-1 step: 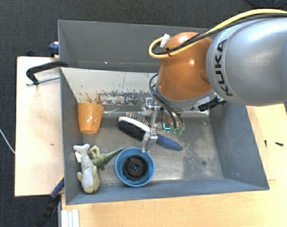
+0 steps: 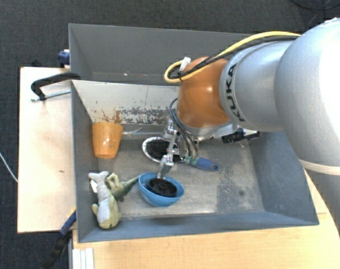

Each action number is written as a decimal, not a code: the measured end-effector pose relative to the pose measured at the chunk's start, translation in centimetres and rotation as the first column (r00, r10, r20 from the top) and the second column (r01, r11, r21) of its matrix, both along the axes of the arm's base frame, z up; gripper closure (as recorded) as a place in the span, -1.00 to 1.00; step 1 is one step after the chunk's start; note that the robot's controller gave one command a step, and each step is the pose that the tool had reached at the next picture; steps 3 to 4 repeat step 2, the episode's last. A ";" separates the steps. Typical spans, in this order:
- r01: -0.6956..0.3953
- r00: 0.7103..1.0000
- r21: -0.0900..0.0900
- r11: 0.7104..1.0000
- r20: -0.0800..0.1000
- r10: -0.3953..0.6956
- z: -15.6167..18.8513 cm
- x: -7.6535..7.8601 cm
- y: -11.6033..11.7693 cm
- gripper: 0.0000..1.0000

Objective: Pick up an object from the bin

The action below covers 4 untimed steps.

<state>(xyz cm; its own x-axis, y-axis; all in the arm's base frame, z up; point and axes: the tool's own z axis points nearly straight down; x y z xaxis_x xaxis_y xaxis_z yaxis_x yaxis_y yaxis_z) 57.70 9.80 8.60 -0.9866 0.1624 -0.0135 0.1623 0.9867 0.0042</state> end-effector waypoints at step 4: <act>-0.025 1.000 0.001 1.000 -0.001 0.025 12.4 -0.1 0.0 1.00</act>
Offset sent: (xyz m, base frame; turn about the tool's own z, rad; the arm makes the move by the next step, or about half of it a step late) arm 0.0000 0.0000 0.0000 0.0000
